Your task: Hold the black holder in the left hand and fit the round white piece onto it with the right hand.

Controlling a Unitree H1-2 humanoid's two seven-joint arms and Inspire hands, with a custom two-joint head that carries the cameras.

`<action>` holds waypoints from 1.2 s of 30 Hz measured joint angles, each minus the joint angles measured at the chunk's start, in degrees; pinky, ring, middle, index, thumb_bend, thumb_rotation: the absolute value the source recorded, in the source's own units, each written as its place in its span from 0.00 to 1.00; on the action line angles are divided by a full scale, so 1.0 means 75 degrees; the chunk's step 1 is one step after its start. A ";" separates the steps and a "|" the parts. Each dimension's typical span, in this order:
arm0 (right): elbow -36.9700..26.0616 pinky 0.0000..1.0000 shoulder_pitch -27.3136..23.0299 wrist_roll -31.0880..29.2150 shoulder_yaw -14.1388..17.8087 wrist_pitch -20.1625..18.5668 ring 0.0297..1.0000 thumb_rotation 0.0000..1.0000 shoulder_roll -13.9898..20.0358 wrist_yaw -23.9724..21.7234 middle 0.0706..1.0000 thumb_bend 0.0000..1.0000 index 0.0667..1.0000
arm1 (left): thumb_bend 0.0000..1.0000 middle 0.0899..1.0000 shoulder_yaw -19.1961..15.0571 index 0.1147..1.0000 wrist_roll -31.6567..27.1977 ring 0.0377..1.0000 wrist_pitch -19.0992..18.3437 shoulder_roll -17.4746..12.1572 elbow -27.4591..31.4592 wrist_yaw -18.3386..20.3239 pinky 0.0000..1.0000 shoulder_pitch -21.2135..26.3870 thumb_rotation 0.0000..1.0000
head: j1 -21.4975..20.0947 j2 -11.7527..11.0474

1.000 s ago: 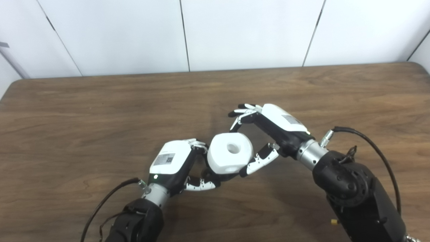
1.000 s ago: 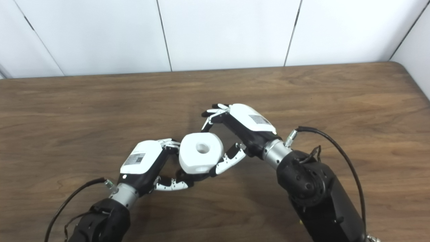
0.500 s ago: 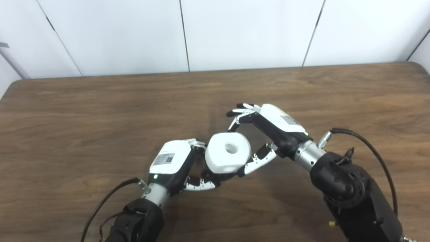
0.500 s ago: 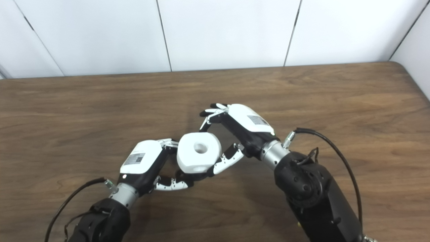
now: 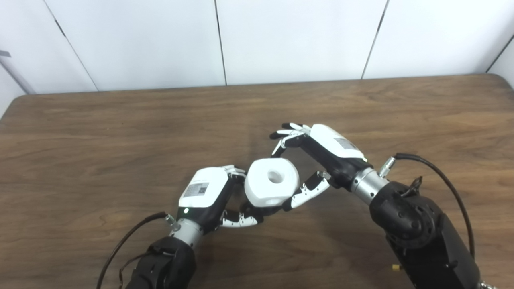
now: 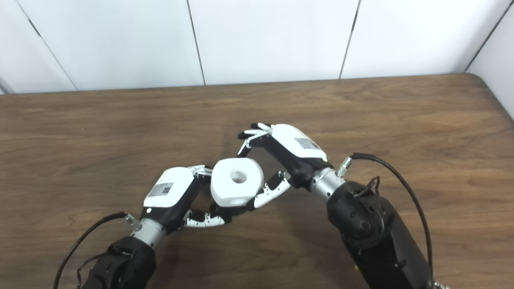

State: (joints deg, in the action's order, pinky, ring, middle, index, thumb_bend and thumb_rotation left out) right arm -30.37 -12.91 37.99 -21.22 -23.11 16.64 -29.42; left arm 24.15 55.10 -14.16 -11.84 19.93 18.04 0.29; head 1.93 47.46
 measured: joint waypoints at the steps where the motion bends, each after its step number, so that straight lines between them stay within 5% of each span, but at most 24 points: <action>1: 0.0000 1.00 0.0000 0.0000 -0.0001 0.0000 0.97 0.15 0.0001 -0.0002 0.85 0.52 0.45 | 0.52 0.75 0.0000 0.42 0.0000 0.86 0.0000 0.0000 0.0000 0.0000 0.84 0.0002 0.05 | 0.0000 0.0012; 36: -0.0168 1.00 -0.0006 0.0023 -0.0096 -0.0009 0.97 0.15 0.0050 -0.0280 0.85 0.52 0.45 | 0.52 0.74 0.0003 0.42 0.0002 0.85 0.0010 -0.0002 -0.0002 -0.0004 0.83 0.0031 0.05 | -0.0023 0.0070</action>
State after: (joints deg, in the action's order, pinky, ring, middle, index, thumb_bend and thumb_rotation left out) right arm -31.63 -12.95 38.16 -21.94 -23.18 17.01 -31.52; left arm 24.18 55.11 -14.09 -11.85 19.91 18.02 0.52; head 1.76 47.99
